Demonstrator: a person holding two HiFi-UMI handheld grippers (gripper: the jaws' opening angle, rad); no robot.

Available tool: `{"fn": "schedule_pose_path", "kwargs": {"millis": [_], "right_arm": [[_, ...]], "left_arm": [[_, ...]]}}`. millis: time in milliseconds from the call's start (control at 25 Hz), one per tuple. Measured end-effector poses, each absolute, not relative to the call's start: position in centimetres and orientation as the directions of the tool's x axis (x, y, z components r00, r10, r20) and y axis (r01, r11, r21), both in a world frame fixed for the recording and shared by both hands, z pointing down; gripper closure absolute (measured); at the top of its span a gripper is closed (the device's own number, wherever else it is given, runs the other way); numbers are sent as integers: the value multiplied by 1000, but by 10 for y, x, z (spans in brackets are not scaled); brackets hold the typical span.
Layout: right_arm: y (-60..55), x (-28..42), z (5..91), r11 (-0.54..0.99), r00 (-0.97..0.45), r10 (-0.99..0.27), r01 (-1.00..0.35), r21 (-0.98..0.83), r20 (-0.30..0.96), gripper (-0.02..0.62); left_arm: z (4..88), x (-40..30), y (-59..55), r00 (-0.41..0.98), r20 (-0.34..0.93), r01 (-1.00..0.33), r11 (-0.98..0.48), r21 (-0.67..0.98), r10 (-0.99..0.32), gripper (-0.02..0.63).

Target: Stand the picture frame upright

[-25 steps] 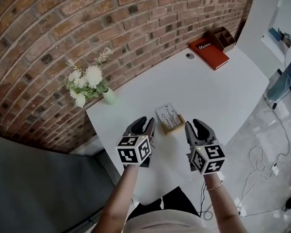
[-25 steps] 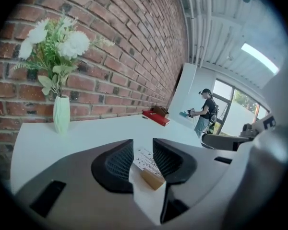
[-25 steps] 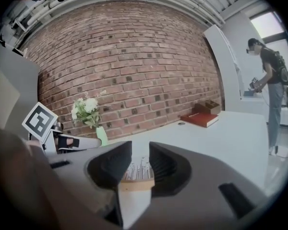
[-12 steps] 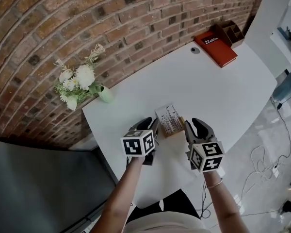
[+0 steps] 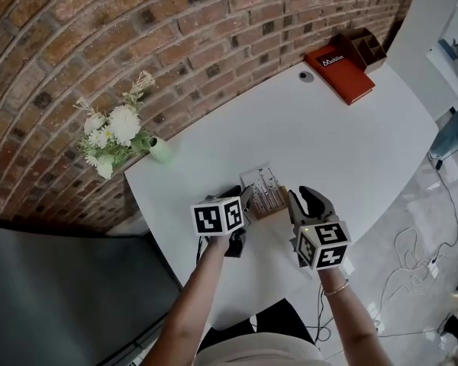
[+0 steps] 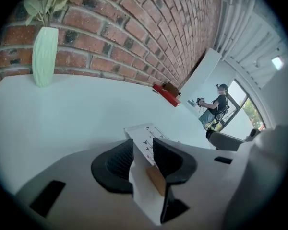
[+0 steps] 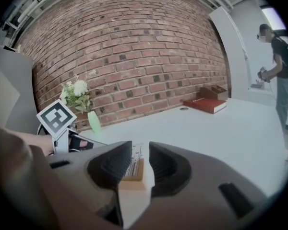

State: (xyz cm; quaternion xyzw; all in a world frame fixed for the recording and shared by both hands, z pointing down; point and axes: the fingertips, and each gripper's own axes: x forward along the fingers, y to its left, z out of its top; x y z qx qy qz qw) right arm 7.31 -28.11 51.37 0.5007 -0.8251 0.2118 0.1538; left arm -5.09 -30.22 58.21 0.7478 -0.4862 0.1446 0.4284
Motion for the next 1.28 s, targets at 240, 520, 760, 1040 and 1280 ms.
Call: {"fn": "schedule_pose_path", "kwargs": {"millis": [240,520,760,1040,1280], "right_arm": [[-283,73,516,413,-457,-752,-888,-201,476,499],[-283,72,516,423,-466,-743,-883,-202,481,499],[-283,73,518,427,-466,-736,-882,-199,490,499],[-280,65,531,481,-495,-654,-856,-191,572,499],[-286,56,553,509,-482,-574,-843,-173,662,463]], "left_arm": [[591,-45,-301,513,652,-819,-91,566,-558,480],[596,-37,-297,564,647,-760,-16,650,-514,476],[597,-32,-299,606,626,-697,52,715,-492,476],[601,-33,-300,592,651,-710,74,700,-476,517],[601,-33,-300,579,656,-724,65,687,-485,517]]}}
